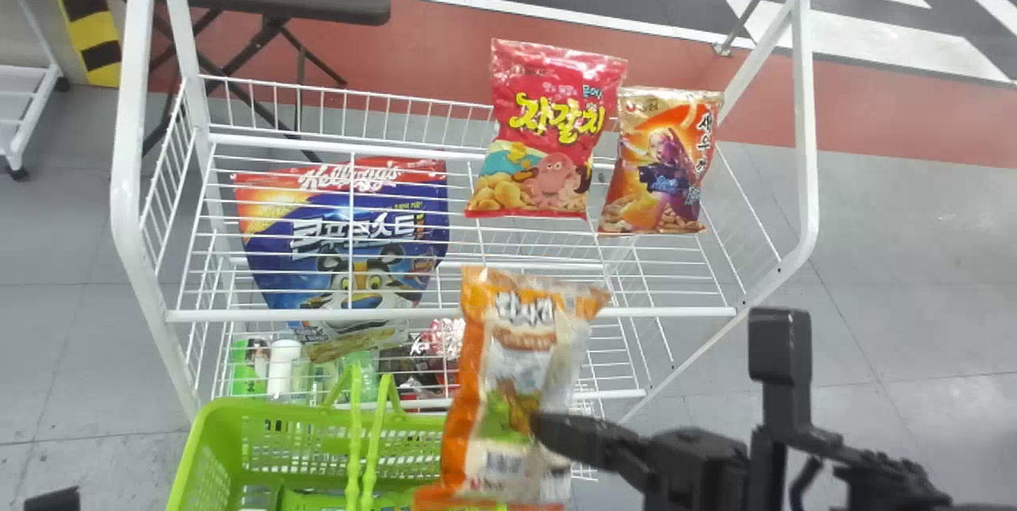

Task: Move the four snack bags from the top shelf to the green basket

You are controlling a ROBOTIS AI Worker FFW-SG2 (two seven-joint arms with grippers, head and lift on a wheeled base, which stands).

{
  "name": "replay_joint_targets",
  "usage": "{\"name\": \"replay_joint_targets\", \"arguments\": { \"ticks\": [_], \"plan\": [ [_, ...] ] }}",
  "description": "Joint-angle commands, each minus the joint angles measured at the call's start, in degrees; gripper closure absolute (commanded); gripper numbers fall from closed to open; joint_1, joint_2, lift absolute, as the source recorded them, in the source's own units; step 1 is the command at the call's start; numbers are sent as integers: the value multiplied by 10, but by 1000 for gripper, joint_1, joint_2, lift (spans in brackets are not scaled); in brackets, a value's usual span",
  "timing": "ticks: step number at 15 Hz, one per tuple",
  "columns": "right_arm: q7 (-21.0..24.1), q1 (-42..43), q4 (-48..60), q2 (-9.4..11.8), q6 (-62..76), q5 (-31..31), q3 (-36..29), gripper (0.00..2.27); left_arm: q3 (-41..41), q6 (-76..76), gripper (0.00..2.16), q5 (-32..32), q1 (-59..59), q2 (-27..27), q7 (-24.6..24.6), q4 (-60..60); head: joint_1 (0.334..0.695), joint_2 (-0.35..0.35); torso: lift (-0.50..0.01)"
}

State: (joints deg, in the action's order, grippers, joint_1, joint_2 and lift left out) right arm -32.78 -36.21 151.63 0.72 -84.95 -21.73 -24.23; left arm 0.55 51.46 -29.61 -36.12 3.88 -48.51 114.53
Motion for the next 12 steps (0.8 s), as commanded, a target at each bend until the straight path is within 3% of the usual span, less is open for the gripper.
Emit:
{"name": "replay_joint_targets", "arguments": {
  "ticks": [1, 12],
  "plan": [
    [-12, -18, -34, -5, 6, 6, -2, 2192, 1, 0, 1730, 3, -1, -4, 1, 0, 695, -350, 0],
    [4, 25, -222, 1, 68, 100, 183, 2192, 8, 0, 1730, 6, -7, 0, -2, 7, 695, -350, 0]
  ]
}}
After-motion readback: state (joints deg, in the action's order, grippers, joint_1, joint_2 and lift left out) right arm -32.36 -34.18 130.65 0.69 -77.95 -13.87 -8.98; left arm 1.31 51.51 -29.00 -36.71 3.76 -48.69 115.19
